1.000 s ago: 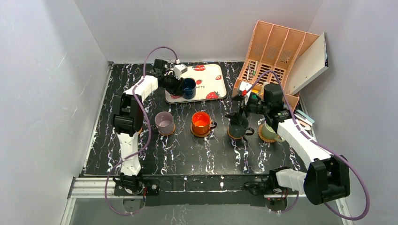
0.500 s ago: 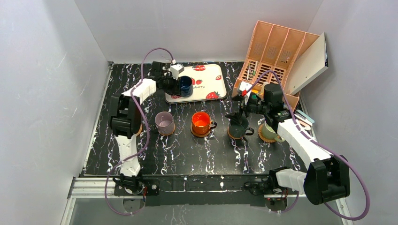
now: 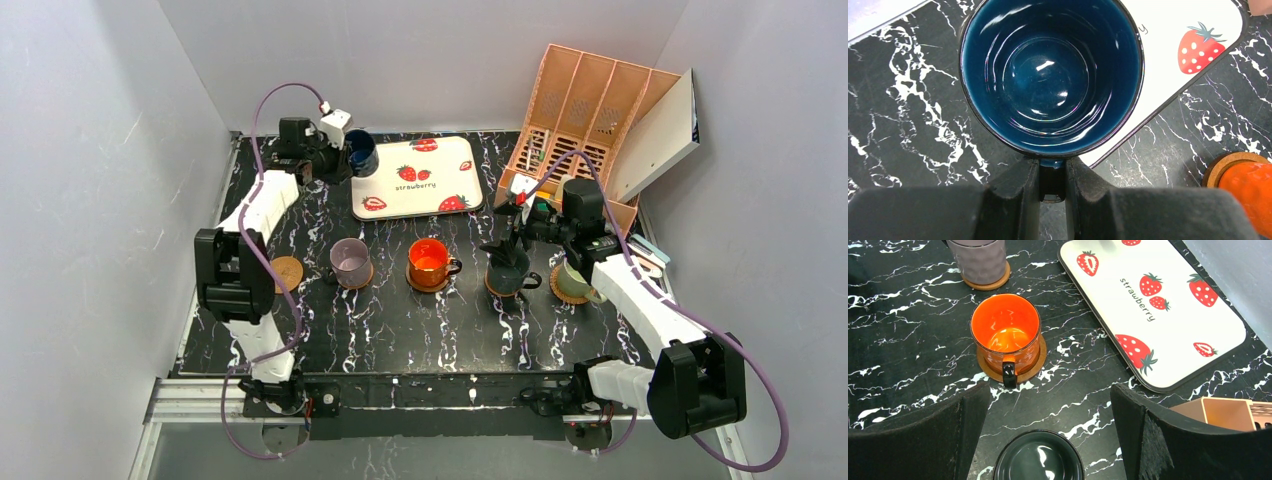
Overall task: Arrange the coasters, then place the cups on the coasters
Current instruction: Pick up the cup from the tray, then place the cup on the coaster.
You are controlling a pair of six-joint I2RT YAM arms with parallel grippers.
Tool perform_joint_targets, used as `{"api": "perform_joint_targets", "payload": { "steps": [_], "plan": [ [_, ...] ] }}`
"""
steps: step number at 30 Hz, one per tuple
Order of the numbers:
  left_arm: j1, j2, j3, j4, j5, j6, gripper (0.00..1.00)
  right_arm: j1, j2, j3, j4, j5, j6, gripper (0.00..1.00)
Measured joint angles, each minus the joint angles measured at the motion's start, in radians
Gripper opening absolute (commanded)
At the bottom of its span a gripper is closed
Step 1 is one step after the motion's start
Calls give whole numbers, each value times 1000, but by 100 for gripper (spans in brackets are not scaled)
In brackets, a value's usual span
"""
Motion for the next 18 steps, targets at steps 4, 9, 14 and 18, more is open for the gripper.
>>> {"api": "perform_joint_targets", "payload": {
  "steps": [4, 9, 14, 18],
  "plan": [
    [7, -48, -16, -23, -31, 3, 0, 0, 0, 0, 0, 0, 0, 99],
    [23, -185, -156, -29, -84, 3, 0, -1, -10, 0, 0, -2, 0, 99],
    [48, -345, -282, -35, -146, 5, 0, -1, -19, 0, 0, -13, 0, 99],
    [68, -443, -341, -26, -180, 4, 0, -2, -24, 0, 0, -16, 0, 99]
  ]
}}
